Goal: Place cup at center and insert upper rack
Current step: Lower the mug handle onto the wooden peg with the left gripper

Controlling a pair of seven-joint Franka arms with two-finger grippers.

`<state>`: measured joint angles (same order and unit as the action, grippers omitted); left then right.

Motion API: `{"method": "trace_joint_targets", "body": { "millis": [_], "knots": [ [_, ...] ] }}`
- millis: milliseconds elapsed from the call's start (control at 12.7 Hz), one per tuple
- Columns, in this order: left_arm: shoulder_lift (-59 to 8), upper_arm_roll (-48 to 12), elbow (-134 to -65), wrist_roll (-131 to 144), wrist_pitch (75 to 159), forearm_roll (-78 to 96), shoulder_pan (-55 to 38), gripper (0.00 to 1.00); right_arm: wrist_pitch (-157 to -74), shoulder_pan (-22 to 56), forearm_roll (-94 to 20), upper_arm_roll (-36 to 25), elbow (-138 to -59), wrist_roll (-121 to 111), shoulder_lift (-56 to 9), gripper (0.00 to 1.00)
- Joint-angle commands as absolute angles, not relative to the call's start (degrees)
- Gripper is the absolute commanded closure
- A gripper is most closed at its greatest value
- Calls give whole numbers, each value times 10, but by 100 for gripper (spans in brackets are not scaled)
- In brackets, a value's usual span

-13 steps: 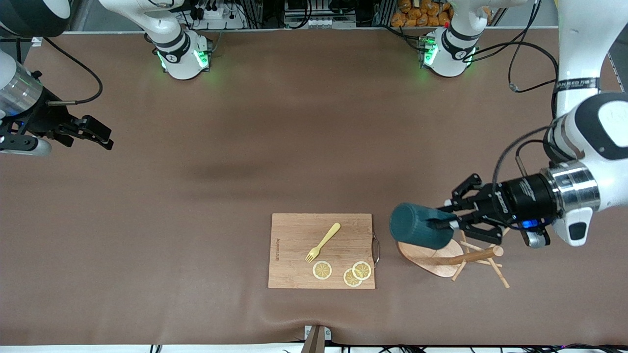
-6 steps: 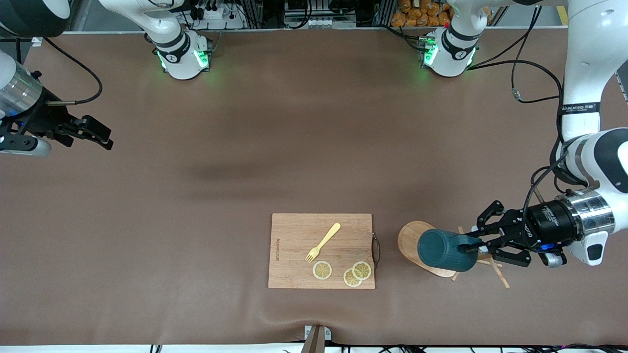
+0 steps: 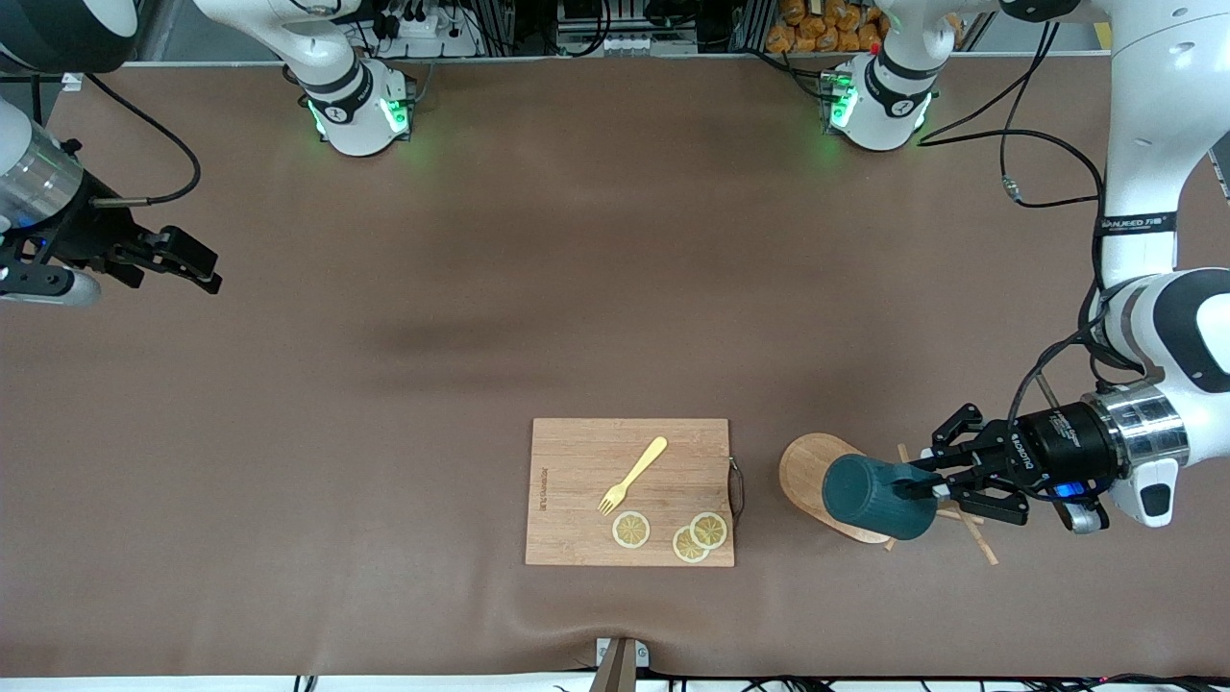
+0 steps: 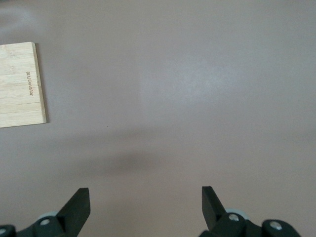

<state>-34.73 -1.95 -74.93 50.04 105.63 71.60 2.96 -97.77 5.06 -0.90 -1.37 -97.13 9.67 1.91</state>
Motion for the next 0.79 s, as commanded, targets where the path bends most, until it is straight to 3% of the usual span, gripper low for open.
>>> {"method": "trace_joint_targets", "body": {
  "millis": [0,709],
  "knots": [
    [-344,-22,-745,490,1038,672,34,100,-975,50,-2,-12,-973,100,25,0],
    [-360,-22,-744,415,1017,615,40,100,-972,51,-2,-12,-973,101,25,0]
  ]
}}
